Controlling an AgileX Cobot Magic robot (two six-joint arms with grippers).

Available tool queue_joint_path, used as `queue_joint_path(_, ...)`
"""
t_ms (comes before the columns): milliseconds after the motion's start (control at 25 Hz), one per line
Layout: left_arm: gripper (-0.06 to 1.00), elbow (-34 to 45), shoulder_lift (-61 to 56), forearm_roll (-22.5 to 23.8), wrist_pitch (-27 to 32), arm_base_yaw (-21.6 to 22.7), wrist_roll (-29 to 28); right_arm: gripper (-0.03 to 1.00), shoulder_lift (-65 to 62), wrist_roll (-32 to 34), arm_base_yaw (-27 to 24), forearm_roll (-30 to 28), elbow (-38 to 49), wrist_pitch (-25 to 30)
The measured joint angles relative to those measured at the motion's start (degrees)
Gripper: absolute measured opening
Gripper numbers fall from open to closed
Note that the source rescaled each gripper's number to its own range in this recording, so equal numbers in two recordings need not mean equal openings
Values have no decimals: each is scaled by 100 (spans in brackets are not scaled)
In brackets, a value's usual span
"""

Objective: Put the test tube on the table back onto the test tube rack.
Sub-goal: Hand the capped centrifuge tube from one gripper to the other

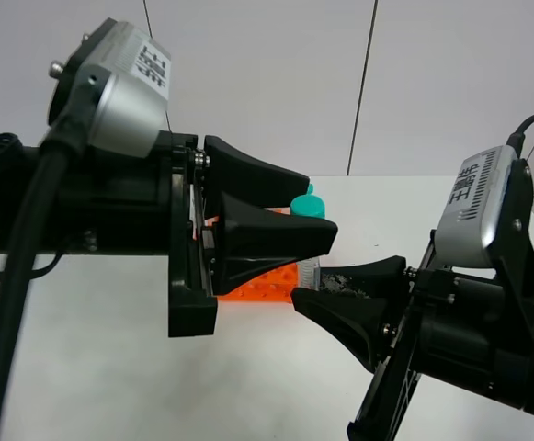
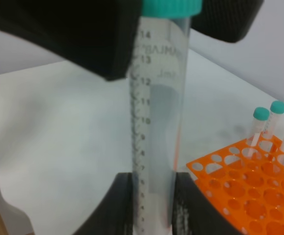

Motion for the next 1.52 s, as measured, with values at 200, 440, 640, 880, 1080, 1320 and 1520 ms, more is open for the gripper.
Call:
queue_joint_path(200,2,0,0,0,36,0,96,0,0,0,0,55,0,0)
queue_joint_path(440,0,0,0,0,52,-7,77,0,0,0,0,66,0,0)
queue_joint_path(640,0,-80,5,42,46,-7,-8,0,0,0,0,86,0,-66)
queue_joint_path(880,0,-178,11,69,35,-7,-32,1,0,4,0,91,-18,-153)
queue_joint_path(1080,0,-178,11,83,29,-7,-37,4,0,16,0,104,-18,-159)
queue_joint_path(1320,0,-191,6,59,-100,-7,-53,18,0,27,0,104,-18,-130)
queue_joint_path(1520,0,-197,6,25,-261,-7,-53,85,0,71,0,104,-7,-100)
